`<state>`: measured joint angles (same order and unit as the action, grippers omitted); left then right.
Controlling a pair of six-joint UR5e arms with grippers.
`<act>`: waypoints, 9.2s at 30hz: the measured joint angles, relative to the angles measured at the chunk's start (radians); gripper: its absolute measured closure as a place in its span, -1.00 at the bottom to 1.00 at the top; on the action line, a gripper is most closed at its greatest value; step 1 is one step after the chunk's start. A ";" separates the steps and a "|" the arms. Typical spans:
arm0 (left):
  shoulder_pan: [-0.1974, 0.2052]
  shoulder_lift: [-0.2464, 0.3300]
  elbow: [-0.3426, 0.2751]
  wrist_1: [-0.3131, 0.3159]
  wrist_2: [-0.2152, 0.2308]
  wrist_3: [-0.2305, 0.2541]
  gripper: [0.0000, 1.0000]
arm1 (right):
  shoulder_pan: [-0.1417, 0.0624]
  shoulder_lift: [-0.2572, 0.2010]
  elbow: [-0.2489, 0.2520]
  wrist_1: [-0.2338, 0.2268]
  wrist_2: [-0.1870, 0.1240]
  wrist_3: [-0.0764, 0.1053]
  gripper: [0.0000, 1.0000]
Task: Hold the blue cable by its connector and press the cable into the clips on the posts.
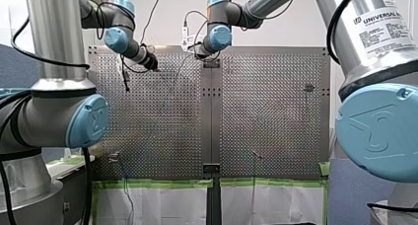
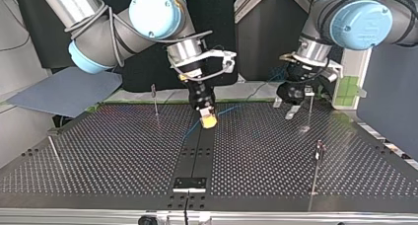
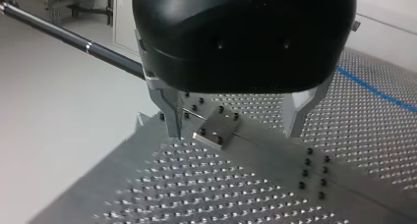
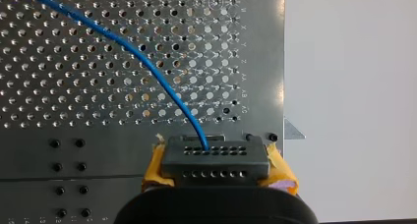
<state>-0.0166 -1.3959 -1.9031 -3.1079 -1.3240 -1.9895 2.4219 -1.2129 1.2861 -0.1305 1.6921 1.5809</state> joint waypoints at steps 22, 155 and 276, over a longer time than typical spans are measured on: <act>-0.049 -0.070 0.061 -0.056 0.086 -0.185 -1.00 | -0.003 0.004 0.003 -0.003 0.001 -0.011 1.00; -0.124 -0.216 0.206 -0.059 -0.068 -0.296 1.00 | -0.007 0.011 0.003 -0.008 -0.005 -0.036 1.00; 0.179 -0.218 0.243 0.140 -0.178 -0.269 1.00 | -0.019 0.104 -0.150 -0.005 -0.133 0.036 1.00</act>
<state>0.1623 -1.6136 -1.6597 -2.9675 -1.5022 -2.2580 2.4031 -1.1092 1.1362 -0.1354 1.5590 1.6171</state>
